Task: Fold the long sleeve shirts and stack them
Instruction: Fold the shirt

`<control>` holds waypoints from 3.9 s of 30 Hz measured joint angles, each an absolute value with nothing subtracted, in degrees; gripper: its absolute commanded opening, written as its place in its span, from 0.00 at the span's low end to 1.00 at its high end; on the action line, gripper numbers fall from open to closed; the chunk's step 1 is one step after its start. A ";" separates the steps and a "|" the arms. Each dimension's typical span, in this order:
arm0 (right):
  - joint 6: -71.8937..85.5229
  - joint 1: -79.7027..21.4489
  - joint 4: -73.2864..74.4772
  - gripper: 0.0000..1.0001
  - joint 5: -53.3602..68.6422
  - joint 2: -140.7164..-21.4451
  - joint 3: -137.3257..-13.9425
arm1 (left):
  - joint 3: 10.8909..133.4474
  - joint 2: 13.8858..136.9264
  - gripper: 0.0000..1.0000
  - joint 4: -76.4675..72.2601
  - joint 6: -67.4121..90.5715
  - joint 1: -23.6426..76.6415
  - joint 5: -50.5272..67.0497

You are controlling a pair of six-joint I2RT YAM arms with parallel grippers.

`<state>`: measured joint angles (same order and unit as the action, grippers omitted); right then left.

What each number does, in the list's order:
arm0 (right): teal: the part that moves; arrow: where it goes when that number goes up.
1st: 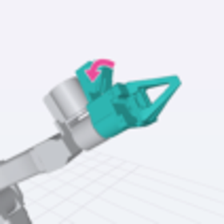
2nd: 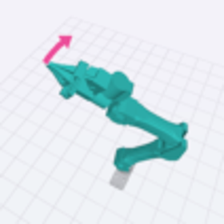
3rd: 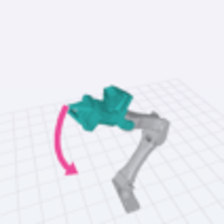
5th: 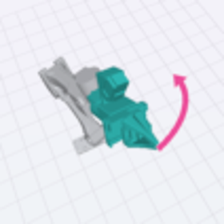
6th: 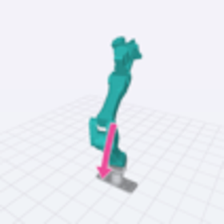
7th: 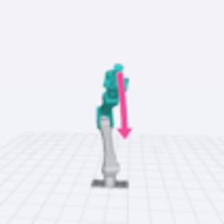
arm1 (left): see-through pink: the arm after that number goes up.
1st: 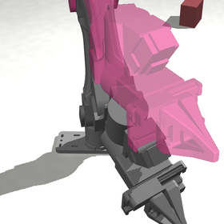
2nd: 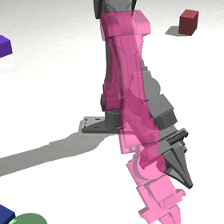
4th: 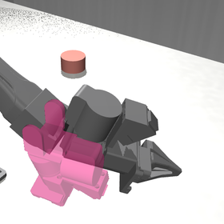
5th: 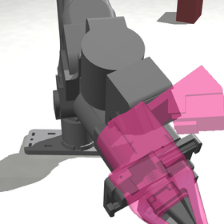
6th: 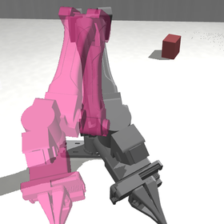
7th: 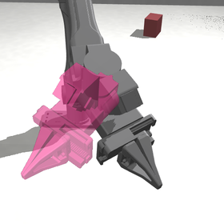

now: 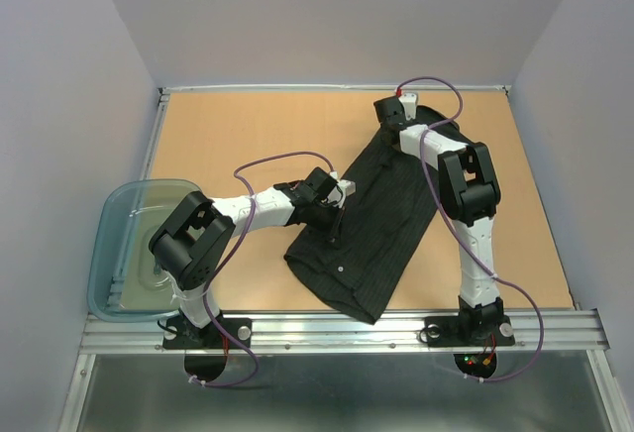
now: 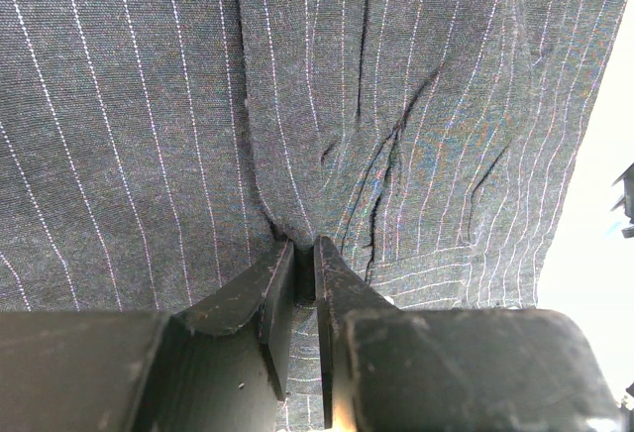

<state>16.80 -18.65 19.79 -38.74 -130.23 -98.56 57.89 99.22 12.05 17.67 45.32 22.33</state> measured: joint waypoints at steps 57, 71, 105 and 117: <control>20.56 -13.41 19.64 0.01 -25.28 -123.96 -100.03 | 66.87 93.08 0.24 22.31 17.17 52.03 10.72; 20.80 -13.41 17.39 0.14 -20.40 -123.96 -98.52 | 64.97 92.58 0.24 22.09 19.79 51.57 5.91; 16.27 -14.98 19.75 0.42 -29.89 -127.70 -99.39 | 63.31 92.60 0.24 20.82 21.17 50.15 4.95; 14.44 -15.09 20.97 0.01 -31.48 -128.25 -99.92 | 63.31 92.60 0.24 20.80 21.19 50.15 5.17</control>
